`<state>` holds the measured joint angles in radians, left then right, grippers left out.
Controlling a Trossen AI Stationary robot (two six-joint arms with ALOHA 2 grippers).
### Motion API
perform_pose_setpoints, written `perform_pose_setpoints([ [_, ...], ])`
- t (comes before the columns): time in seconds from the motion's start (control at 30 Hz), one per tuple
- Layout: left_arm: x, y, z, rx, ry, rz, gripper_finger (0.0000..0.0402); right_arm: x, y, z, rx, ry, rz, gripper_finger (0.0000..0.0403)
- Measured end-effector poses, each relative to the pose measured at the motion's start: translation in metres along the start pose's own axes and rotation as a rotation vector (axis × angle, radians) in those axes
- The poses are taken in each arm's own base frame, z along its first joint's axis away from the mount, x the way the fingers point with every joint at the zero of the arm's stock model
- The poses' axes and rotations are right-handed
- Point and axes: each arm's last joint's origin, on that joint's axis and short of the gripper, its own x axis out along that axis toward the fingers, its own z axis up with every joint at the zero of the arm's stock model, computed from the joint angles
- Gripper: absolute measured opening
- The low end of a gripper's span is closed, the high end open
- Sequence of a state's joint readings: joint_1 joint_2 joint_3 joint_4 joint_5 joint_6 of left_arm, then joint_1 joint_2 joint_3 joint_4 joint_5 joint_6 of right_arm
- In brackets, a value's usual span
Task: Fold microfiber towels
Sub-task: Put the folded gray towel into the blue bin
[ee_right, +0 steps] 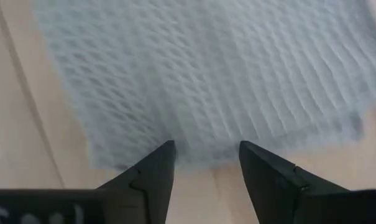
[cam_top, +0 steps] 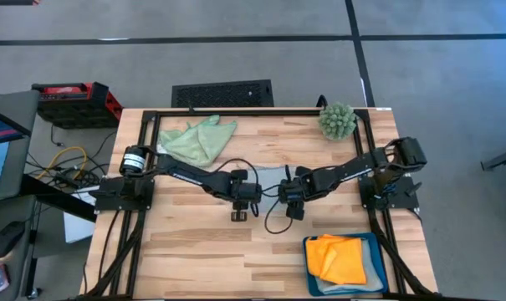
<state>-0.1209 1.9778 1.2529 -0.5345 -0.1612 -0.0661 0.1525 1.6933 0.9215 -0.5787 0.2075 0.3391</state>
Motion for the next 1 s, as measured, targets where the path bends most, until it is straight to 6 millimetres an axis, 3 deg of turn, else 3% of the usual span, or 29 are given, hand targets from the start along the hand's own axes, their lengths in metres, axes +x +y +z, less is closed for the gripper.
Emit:
perform_pose_setpoints([
  [0.27, -0.008, -0.003, 0.008, 0.034, -0.032, 0.026, 0.0124, -0.021, -0.003, 0.004, 0.000, -0.088, 0.026, 0.0205],
  [0.43, -0.035, -0.007, 0.018, 0.107, -0.109, 0.027, 0.0124, -0.036, 0.013, 0.002, -0.100, -0.164, 0.067, 0.0205],
  [0.53, -0.039, -0.012, 0.014, 0.166, -0.081, 0.025, 0.0124, -0.039, 0.027, -0.003, -0.209, -0.188, 0.088, 0.0205],
  [0.73, -0.042, -0.027, 0.011, 0.263, -0.092, -0.003, 0.0124, -0.026, 0.052, -0.008, -0.351, -0.193, 0.104, 0.0205],
  [1.0, -0.039, -0.033, 0.008, 0.266, -0.102, -0.006, 0.0124, -0.003, 0.055, -0.008, -0.360, -0.131, 0.078, 0.0205],
])
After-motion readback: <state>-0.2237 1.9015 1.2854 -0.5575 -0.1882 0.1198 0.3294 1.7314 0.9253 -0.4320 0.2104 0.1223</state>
